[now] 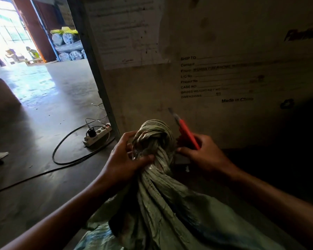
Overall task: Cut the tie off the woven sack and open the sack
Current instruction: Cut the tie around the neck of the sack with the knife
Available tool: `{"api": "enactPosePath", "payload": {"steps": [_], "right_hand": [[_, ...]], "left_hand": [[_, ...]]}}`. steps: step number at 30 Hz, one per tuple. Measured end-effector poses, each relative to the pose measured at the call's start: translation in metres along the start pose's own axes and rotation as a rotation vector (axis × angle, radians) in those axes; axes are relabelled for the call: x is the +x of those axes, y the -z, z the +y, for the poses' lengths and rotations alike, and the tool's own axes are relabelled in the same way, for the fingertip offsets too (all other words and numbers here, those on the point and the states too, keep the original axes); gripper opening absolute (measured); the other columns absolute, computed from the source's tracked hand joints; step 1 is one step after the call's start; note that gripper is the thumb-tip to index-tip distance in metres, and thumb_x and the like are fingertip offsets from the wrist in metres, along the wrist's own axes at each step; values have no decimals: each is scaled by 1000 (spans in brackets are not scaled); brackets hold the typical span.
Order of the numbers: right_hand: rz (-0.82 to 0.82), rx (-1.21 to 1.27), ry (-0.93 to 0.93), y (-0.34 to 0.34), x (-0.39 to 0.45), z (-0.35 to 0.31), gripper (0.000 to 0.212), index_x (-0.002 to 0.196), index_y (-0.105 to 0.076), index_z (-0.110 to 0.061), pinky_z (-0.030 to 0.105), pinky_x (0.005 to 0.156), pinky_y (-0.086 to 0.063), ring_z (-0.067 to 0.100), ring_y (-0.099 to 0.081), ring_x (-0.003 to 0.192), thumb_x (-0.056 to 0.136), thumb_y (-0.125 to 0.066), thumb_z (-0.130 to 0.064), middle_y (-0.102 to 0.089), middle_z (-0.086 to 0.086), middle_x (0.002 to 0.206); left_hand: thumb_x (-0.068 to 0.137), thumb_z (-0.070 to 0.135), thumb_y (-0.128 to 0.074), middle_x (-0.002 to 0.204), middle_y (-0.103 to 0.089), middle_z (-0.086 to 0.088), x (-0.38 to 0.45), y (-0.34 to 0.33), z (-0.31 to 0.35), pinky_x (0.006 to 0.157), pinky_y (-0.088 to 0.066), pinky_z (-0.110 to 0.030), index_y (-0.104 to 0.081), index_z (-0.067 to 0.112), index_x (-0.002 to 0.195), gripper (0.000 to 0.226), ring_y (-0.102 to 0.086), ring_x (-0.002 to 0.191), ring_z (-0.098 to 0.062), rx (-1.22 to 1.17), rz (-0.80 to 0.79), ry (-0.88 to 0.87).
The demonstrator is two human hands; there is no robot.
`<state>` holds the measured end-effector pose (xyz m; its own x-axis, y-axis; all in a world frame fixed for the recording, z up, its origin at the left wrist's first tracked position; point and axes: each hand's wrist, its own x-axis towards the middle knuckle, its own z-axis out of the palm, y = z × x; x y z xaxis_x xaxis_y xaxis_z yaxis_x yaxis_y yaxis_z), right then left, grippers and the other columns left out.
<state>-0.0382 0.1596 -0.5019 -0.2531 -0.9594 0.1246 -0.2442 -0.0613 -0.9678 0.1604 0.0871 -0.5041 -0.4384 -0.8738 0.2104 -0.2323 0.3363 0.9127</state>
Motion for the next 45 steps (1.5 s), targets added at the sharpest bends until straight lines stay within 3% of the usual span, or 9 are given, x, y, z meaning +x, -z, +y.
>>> {"api": "enactPosePath", "payload": {"steps": [4,10,17,22,28,31,33,38,45], "right_hand": [[-14,179,-21,-8,-5,-16,27,83,-68,-19,17,54,-54,7,-70,64,67,-76,-39,-75,-2,73],[-23,264,-50,6,-5,-12,16,87,-64,-14,9,46,-48,-3,-63,48,80,-63,0,-68,-6,58],[-11,295,-76,14,3,-4,23,87,-66,-17,27,49,-47,21,-58,58,80,-59,5,-66,4,64],[-138,257,-115,4,-8,-11,31,82,-63,-14,19,43,-38,11,-52,49,65,-68,-39,-57,-5,52],[-179,370,-94,9,-7,-12,26,95,-64,-20,14,62,-55,5,-71,77,76,-65,-2,-77,-9,79],[-280,374,-135,19,-8,-14,29,98,-63,-20,16,63,-57,7,-72,77,71,-65,-11,-77,-6,81],[-243,310,-160,17,-10,-15,26,98,-62,-19,16,61,-56,7,-71,74,75,-66,-10,-76,-4,80],[33,-90,-213,9,-10,-23,34,106,-52,-14,22,43,-47,4,-60,49,85,-58,-41,-65,6,87],[-440,-263,-371,-12,-42,-60,12,91,-48,-9,20,32,-45,6,-52,30,96,-43,-18,-56,8,72]], "left_hand": [[49,47,-82,99,-70,9,-5,-15,6,77,-57,-36,-47,39,115,75,-68,89,-9,136,-3,7],[89,15,-57,84,-72,-17,-4,-3,36,61,-59,-33,-59,9,112,24,-70,70,-25,-248,-80,169],[56,14,-73,99,-69,-16,8,1,23,60,-58,-29,-43,15,128,78,-71,73,-18,-510,-46,272],[69,5,-74,99,-70,-22,8,-3,19,61,-61,-33,-56,5,120,54,-70,68,-21,-329,-24,280],[63,23,-78,86,-71,-7,14,4,32,67,-51,-30,-65,16,88,29,-65,80,-20,-233,16,94],[62,24,-80,109,-71,-11,12,13,30,91,-52,-41,-59,19,115,57,-66,102,-26,-294,-169,191],[77,13,-71,111,-71,-13,6,9,27,80,-58,-37,-58,11,121,46,-70,96,-23,-283,-313,221],[59,36,-82,93,-69,-24,14,12,-1,60,-60,-50,-64,20,89,38,-70,78,-33,1,89,218],[68,37,-77,84,-68,-7,12,14,-16,62,-59,-52,-55,21,87,34,-68,76,-28,252,234,145]]}}
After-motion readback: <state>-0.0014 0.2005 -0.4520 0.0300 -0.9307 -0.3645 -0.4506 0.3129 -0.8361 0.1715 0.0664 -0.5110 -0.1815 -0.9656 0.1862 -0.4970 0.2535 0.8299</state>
